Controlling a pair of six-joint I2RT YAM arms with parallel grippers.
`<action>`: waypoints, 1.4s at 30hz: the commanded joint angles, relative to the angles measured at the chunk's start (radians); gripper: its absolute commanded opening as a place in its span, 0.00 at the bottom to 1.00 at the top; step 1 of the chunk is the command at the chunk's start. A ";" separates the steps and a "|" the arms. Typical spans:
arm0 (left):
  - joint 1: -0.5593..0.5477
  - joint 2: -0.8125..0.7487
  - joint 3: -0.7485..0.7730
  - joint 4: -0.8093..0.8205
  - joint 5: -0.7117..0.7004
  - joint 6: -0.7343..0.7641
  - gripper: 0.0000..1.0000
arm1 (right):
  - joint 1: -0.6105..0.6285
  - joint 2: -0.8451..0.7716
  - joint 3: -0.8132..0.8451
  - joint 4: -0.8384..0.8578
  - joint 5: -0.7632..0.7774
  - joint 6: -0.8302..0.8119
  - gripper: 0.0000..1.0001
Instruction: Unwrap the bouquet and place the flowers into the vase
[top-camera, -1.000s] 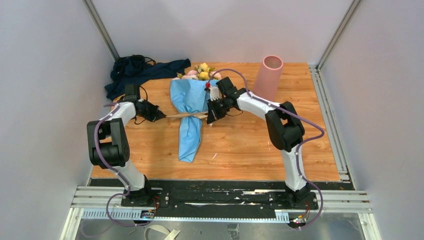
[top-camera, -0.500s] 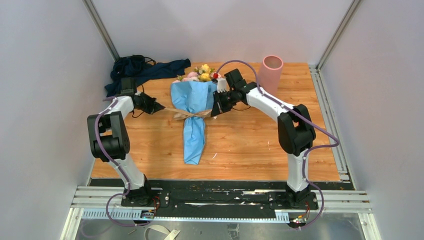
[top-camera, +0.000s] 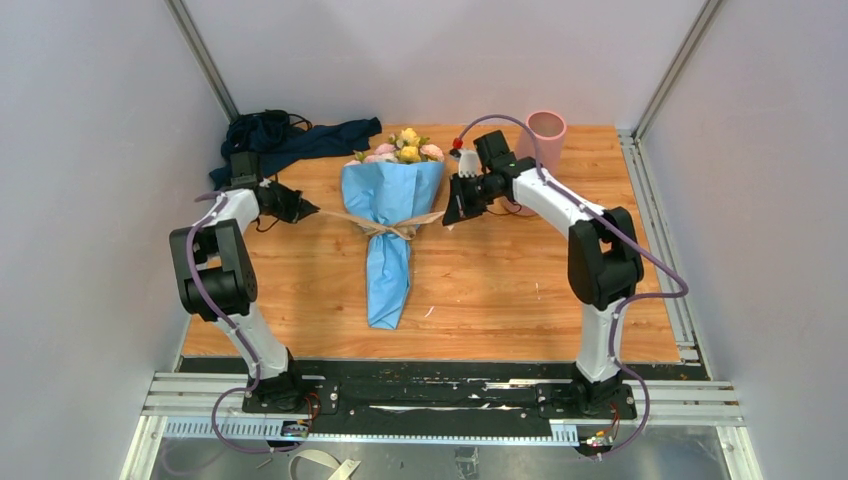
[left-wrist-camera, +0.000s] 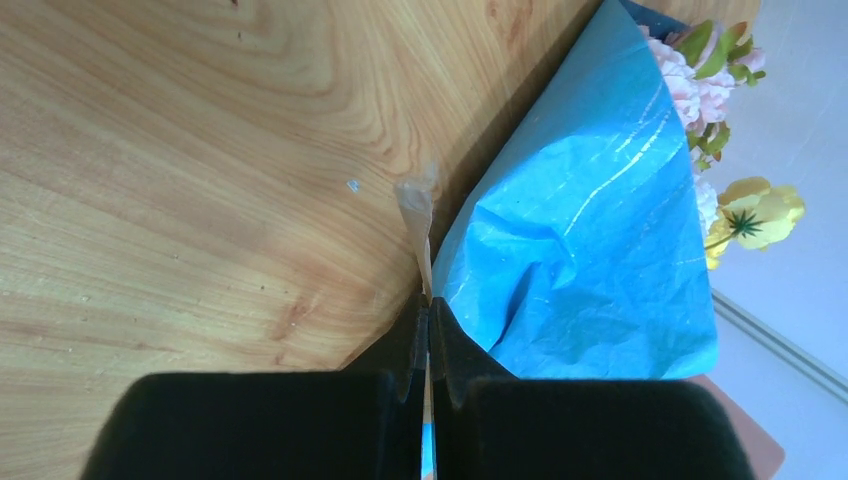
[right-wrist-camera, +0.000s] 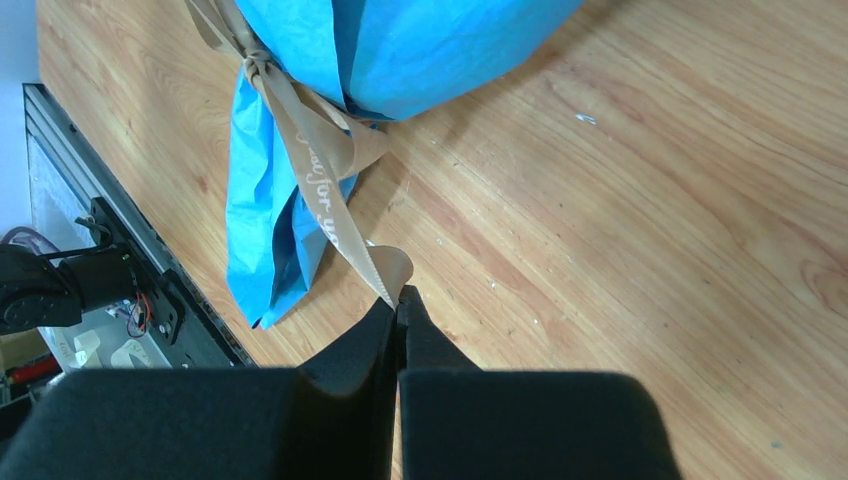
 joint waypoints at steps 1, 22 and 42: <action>0.006 -0.007 0.054 -0.019 -0.010 0.023 0.00 | -0.044 -0.098 -0.005 -0.053 0.016 -0.012 0.00; 0.169 -0.274 0.107 -0.356 -0.018 0.269 0.00 | -0.183 -0.453 -0.038 -0.185 0.140 -0.090 0.00; 0.196 -0.336 0.198 -0.376 0.004 0.305 0.39 | -0.211 -0.528 -0.021 -0.164 0.103 -0.098 0.42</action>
